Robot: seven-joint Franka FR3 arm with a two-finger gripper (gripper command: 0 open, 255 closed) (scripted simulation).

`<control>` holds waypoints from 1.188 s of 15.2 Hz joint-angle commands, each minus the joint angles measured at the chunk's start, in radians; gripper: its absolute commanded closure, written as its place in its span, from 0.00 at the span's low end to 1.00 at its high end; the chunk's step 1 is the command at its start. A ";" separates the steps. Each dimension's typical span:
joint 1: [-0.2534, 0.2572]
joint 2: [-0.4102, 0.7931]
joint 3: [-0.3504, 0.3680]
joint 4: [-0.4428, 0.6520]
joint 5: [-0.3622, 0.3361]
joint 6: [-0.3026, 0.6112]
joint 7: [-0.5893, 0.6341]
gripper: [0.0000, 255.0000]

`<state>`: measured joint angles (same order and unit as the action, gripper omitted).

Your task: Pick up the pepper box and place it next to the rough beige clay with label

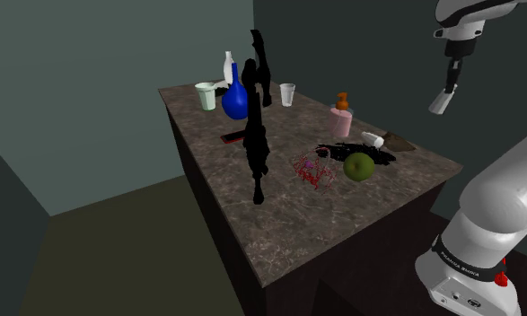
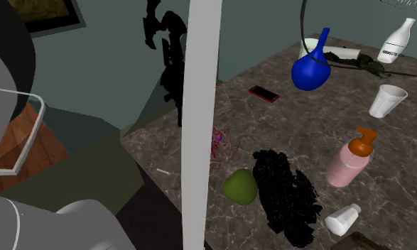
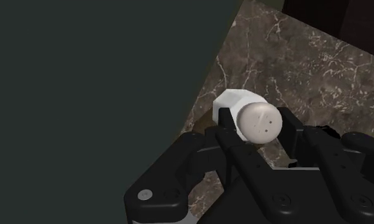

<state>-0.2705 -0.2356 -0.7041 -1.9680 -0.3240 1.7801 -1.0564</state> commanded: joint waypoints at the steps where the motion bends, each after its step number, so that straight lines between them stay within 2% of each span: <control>1: -0.007 0.059 -0.049 0.048 0.031 0.017 -0.069 1.00; 10: -0.007 0.073 -0.069 -0.060 0.028 0.136 -0.055 1.00; 15: 0.016 0.088 -0.103 -0.113 0.027 0.203 -0.048 1.00; 16: 0.020 -0.005 -0.073 -0.079 0.046 0.166 -0.049 1.00; 17: 0.019 -0.005 -0.073 -0.079 0.046 0.166 -0.049 0.00; 18: 0.017 -0.006 -0.084 -0.110 0.052 0.199 -0.060 0.00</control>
<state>-0.2507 -0.2403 -0.7806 -2.0662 -0.2746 1.9487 -1.1109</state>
